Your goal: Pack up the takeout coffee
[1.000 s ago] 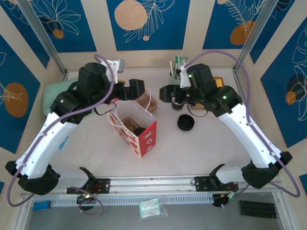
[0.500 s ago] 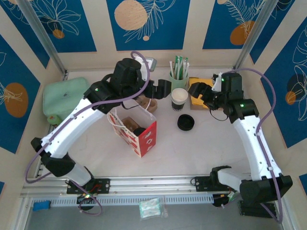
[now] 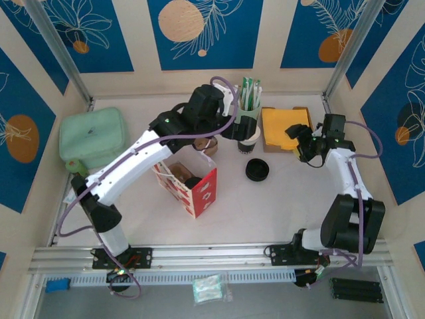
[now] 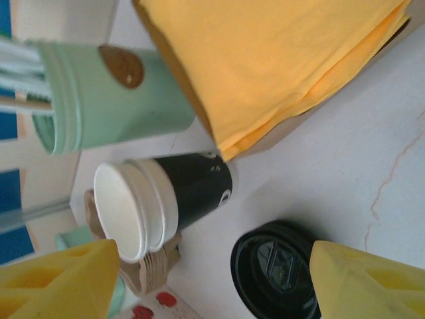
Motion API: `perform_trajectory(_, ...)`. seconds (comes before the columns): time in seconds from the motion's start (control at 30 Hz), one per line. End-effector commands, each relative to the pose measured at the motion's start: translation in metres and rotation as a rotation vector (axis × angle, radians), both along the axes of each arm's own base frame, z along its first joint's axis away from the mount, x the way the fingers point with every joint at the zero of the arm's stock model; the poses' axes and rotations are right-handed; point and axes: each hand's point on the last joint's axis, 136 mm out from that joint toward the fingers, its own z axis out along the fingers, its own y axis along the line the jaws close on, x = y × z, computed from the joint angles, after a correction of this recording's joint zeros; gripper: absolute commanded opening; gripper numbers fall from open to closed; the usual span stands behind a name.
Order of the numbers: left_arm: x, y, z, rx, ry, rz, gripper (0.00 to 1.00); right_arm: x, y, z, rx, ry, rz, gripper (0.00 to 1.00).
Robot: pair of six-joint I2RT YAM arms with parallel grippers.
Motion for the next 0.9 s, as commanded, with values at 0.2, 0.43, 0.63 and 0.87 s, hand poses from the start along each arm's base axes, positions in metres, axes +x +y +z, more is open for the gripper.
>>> perform_trajectory(0.2, 0.007, -0.03, 0.006, -0.026, -0.033, -0.058, 0.99, 0.043, -0.01, -0.03, 0.118, 0.035, -0.04, 0.67)
perform_trajectory(0.43, 0.007, -0.034, 0.002, -0.017, -0.037, -0.065, 1.0, 0.058, -0.016, -0.054, 0.129, 0.088, -0.066, 0.57)
perform_trajectory(0.63, 0.007, -0.032, 0.014, -0.035, -0.066, -0.068, 0.99, 0.066, -0.016, -0.065, 0.122, 0.104, -0.058, 0.53)
perform_trajectory(0.87, 0.002, -0.032, 0.03, -0.069, -0.083, -0.075, 0.99, 0.068, -0.016, -0.074, 0.119, 0.122, -0.058, 0.53)
